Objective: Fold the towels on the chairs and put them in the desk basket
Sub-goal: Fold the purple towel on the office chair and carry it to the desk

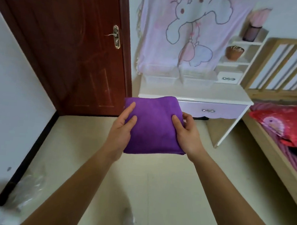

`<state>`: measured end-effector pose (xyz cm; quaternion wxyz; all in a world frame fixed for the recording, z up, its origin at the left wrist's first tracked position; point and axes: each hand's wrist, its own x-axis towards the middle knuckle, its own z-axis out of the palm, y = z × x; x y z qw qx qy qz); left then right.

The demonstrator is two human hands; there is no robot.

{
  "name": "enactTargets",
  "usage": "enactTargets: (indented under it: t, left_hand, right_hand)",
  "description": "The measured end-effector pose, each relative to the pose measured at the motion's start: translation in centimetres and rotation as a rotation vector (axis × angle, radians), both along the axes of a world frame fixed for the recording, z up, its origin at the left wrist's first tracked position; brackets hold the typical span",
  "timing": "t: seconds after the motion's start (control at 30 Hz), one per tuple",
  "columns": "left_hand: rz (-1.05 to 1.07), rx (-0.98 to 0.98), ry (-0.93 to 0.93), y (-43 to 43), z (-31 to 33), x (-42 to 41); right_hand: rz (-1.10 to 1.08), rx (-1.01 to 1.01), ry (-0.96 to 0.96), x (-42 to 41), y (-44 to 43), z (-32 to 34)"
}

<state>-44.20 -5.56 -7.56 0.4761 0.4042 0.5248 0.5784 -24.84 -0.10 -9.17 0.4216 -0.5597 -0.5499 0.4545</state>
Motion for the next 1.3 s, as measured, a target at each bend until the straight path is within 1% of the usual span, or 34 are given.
enactTargets:
  t: [0.1, 0.23, 0.43, 0.67, 0.73, 0.9, 1.0, 1.1, 1.2, 1.3]
  left_hand:
    - [-0.051, -0.027, -0.037, 7.3, -1.1, 2.8]
    - [-0.15, -0.055, -0.058, 20.3, -1.3, 6.9]
    - [-0.3, -0.087, -0.013, 35.7, -0.1, 12.2]
    - [-0.396, -0.136, 0.038, 48.6, -0.8, 18.6]
    - [-0.393, -0.153, 0.075, 52.9, -1.6, 20.2]
    - [-0.304, -0.144, 0.159, 64.5, -3.9, 23.9]
    - [-0.246, -0.209, 0.198, 70.3, -4.9, 25.1]
    - [-0.207, -0.291, 0.231, 75.8, -5.9, 25.6]
    - [-0.155, -0.367, 0.194, 79.6, -7.0, 25.4]
    - [-0.125, -0.445, 0.194, 83.0, -8.9, 24.9]
  right_hand:
    - [-0.063, -0.011, 0.0, 3.1, 6.2, -1.1]
    - [-0.169, -0.023, 0.019, 7.3, 17.5, -1.1]
    - [-0.322, -0.068, -0.005, 13.2, 29.7, 0.5]
    - [-0.393, -0.114, 0.033, 19.6, 41.3, -1.1]
    - [-0.376, -0.117, 0.04, 21.2, 45.6, -2.0]
    - [-0.299, -0.134, 0.089, 25.0, 58.4, -4.1]
    - [-0.195, -0.213, 0.114, 26.5, 65.3, -4.7]
    - [-0.067, -0.296, 0.099, 27.6, 72.3, -5.8]
    - [-0.001, -0.373, 0.086, 28.0, 77.4, -7.2]
    - [0.046, -0.473, 0.073, 27.3, 82.0, -9.3]
